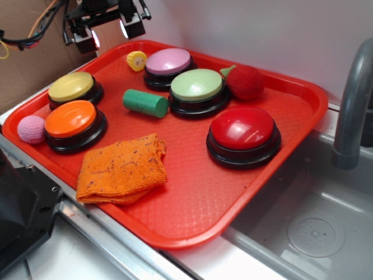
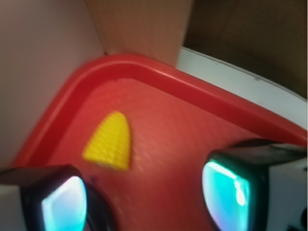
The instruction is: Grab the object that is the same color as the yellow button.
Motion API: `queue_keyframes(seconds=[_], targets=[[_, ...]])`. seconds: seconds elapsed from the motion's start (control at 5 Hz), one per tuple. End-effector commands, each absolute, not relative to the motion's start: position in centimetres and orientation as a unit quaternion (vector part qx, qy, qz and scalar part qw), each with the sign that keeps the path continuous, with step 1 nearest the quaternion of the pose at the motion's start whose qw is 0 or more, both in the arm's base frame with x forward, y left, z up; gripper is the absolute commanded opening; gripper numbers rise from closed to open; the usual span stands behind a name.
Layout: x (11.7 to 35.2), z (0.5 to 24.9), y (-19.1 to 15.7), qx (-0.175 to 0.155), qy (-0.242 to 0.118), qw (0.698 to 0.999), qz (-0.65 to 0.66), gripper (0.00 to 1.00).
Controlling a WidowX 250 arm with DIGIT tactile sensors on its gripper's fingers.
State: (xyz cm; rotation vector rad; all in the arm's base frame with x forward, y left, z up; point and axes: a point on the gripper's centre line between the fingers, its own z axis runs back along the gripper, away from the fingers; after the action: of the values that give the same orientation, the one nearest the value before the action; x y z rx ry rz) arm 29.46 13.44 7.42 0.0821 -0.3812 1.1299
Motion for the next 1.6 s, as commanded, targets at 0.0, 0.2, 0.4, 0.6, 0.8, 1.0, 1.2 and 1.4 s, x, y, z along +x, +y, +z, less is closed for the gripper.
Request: queue_keyframes(seconds=[0.0, 0.2, 0.4, 0.6, 0.8, 1.0, 1.2, 1.4], targets=[[31.5, 6.1, 16.0, 0.048, -0.191, 0.799, 0.568, 1.00], [32.0, 4.8, 15.9, 0.024, -0.171, 0.819, 0.548, 1.00], [32.2, 4.2, 15.6, 0.009, -0.158, 0.834, 0.529, 1.00], [32.0, 4.0, 15.3, 0.001, -0.155, 0.839, 0.522, 1.00], [31.9, 4.0, 15.4, 0.005, -0.159, 0.834, 0.529, 0.00], [31.8, 4.1, 15.6, 0.002, -0.153, 0.836, 0.528, 0.00], [31.9, 3.8, 15.5, 0.008, -0.148, 0.839, 0.524, 0.00], [31.3, 5.6, 14.4, 0.008, -0.141, 0.859, 0.491, 0.00]])
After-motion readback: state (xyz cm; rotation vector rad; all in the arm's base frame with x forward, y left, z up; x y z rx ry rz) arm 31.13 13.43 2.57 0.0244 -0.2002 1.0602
